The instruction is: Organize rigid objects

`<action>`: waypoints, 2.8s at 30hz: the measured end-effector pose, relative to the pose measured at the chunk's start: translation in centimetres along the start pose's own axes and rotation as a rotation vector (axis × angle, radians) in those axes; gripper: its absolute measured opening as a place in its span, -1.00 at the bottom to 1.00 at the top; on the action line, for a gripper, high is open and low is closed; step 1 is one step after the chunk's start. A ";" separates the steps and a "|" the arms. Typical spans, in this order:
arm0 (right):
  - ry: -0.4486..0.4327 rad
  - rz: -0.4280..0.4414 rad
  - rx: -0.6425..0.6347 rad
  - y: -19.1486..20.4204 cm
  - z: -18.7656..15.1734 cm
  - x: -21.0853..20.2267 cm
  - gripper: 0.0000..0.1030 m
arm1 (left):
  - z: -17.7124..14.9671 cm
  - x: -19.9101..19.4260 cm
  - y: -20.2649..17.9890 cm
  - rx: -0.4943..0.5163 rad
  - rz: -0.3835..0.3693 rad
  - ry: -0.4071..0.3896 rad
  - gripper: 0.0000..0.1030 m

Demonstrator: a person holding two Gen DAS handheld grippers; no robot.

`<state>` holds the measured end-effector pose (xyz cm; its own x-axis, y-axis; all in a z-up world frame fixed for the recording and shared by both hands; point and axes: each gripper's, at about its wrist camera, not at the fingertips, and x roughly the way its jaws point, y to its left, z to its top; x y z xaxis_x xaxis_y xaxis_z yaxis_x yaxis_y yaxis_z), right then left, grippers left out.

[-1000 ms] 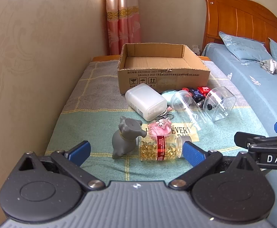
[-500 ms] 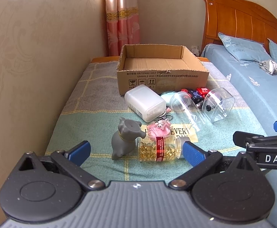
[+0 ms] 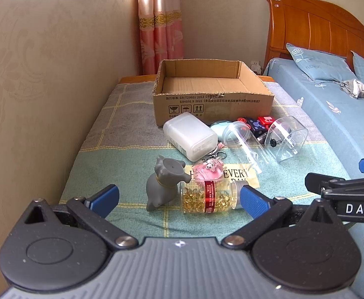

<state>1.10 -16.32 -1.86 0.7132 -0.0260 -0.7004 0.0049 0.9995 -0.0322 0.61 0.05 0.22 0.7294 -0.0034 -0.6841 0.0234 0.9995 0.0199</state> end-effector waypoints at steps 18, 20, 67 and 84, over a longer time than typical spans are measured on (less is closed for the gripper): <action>0.002 -0.003 0.000 -0.1 0.1 0.1 1.00 | 0.1 -0.4 -0.2 0.001 -0.006 0.000 0.99; 0.002 -0.004 -0.002 -0.1 0.2 0.1 1.00 | 0.1 -0.3 -0.2 0.001 -0.006 0.001 0.99; 0.044 0.261 -0.172 2.0 0.8 6.7 1.00 | 1.6 7.9 5.4 -0.011 -0.055 0.078 0.99; 0.058 0.327 -0.347 7.3 0.8 7.2 1.00 | 5.4 13.3 6.6 0.054 0.122 0.054 0.99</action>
<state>6.87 -9.21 -6.55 0.5981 0.2783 -0.7516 -0.4549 0.8900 -0.0325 14.14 6.43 -4.80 0.6914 0.1213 -0.7122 -0.0256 0.9893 0.1437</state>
